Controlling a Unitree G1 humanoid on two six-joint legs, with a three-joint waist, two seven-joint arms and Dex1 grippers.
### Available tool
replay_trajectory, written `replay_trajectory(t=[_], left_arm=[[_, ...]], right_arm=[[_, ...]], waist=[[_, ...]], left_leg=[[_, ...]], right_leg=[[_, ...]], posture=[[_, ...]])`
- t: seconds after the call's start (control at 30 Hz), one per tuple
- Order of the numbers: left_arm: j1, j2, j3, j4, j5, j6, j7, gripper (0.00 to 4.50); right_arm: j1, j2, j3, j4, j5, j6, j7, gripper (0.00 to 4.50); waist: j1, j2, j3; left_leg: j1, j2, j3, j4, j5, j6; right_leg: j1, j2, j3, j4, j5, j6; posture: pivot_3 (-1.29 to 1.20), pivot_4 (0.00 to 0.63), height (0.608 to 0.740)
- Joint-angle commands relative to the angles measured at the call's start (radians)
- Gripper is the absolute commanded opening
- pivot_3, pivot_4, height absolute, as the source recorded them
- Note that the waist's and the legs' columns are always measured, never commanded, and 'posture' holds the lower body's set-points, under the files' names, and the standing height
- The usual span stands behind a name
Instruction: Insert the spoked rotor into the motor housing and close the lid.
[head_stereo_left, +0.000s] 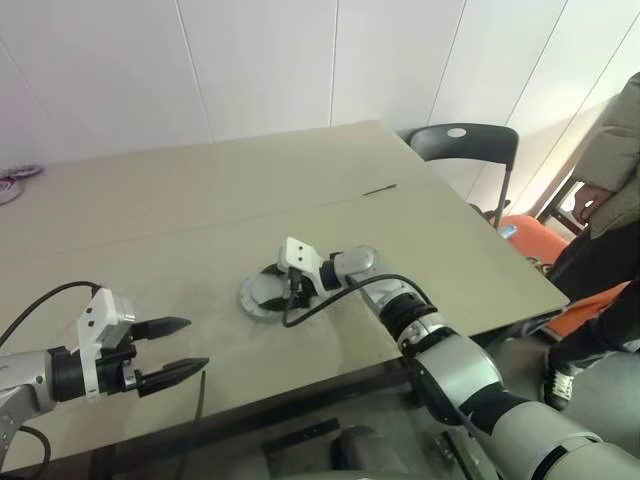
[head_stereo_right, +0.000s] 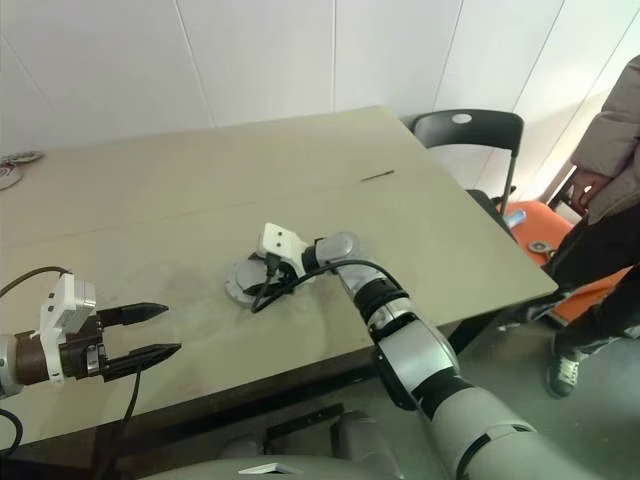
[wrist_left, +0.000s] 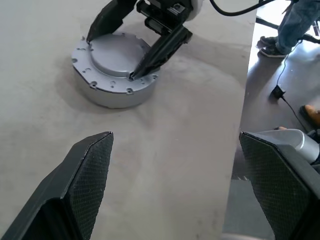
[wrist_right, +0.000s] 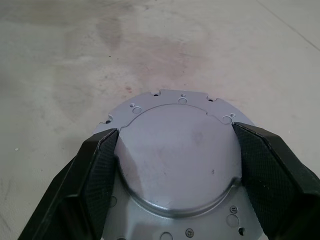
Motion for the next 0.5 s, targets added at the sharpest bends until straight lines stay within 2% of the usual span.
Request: replay_trajectory(t=[0.03, 0.2, 0.33, 0.5], left_arm=[[0.013, -0.007, 0.024, -0.043, -0.008, -0.014, 0.006, 4.33], [0.022, -0.010, 0.036, -0.047, -0.009, -0.012, 0.012, 4.33], [0.017, -0.010, 0.036, -0.047, -0.011, -0.012, 0.019, 4.33], [0.011, -0.012, 0.033, -0.047, -0.013, -0.012, 0.028, 4.33]], right_arm=[[0.024, 0.011, 0.060, 0.058, -0.068, -0.011, 0.000, 3.24], [0.026, 0.020, 0.062, 0.081, -0.084, -0.019, 0.002, 3.24], [0.032, 0.021, 0.073, 0.091, -0.106, -0.039, 0.000, 3.24], [0.036, 0.026, 0.079, 0.127, -0.135, -0.042, -0.020, 3.24]], waist=[[-0.001, 0.000, -0.001], [-0.002, 0.000, -0.003], [-0.002, 0.001, -0.003], [-0.003, 0.001, -0.004]], left_leg=[[0.000, 0.000, 0.000, 0.000, 0.000, 0.000], [0.004, 0.000, 0.000, 0.000, 0.000, 0.000], [0.017, 0.000, 0.000, -0.003, 0.000, 0.000], [0.017, 0.000, 0.000, -0.002, 0.000, 0.000]], right_leg=[[0.000, 0.000, 0.000, 0.000, 0.000, 0.000], [0.004, 0.000, 0.000, 0.000, -0.001, -0.002], [0.016, 0.000, 0.000, -0.003, -0.004, 0.000], [0.017, 0.000, 0.001, -0.003, -0.005, 0.000]], posture=[[0.00, 0.000, 0.740], [0.00, 0.000, 0.740], [0.00, 0.000, 0.740], [0.00, 0.000, 0.740]])
